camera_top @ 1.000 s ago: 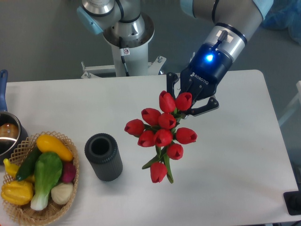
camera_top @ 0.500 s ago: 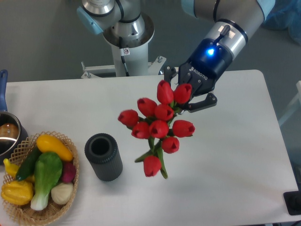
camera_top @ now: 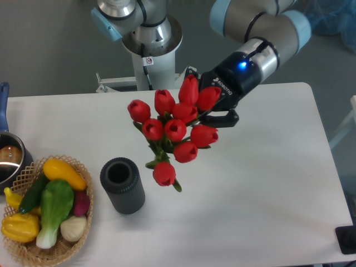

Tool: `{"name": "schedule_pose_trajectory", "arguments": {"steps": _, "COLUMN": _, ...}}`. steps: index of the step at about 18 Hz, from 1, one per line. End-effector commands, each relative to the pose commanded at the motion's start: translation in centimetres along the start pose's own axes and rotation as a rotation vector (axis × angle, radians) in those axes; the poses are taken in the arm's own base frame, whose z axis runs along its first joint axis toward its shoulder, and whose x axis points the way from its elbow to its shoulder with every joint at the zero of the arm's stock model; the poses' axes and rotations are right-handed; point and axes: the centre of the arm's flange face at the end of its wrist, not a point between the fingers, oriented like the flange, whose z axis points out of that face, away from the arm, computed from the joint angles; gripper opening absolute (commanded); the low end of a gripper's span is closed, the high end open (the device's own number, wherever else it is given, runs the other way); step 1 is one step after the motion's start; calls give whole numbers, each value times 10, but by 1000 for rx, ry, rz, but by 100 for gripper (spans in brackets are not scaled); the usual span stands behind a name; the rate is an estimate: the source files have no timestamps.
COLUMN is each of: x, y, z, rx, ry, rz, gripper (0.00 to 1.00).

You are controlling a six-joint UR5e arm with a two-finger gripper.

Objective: Insert the flowers into the vase
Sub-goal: 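Lift the tulip bunch and carry it toward the black vase, then lower the tulip stems down into the black vase opening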

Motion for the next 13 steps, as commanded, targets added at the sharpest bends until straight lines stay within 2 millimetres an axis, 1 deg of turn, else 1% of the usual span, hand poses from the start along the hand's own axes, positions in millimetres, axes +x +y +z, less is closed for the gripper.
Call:
{"name": "schedule_pose_trajectory", "arguments": {"steps": 6, "x": 13, "y": -1, "z": 22, "rx": -9, "ry": 40, "rz": 11, "gripper": 6}}
{"name": "schedule_pose_trajectory", "arguments": {"steps": 10, "x": 15, "y": 2, "z": 30, "rx": -13, "ry": 54, "rz": 12, "gripper": 8}}
{"name": "schedule_pose_trajectory", "arguments": {"steps": 12, "x": 14, "y": 4, "z": 31, "rx": -14, "ry": 56, "rz": 9, "gripper": 8}}
{"name": "schedule_pose_trajectory", "arguments": {"steps": 13, "x": 14, "y": 6, "z": 35, "rx": -17, "ry": 62, "rz": 7, "gripper": 8}}
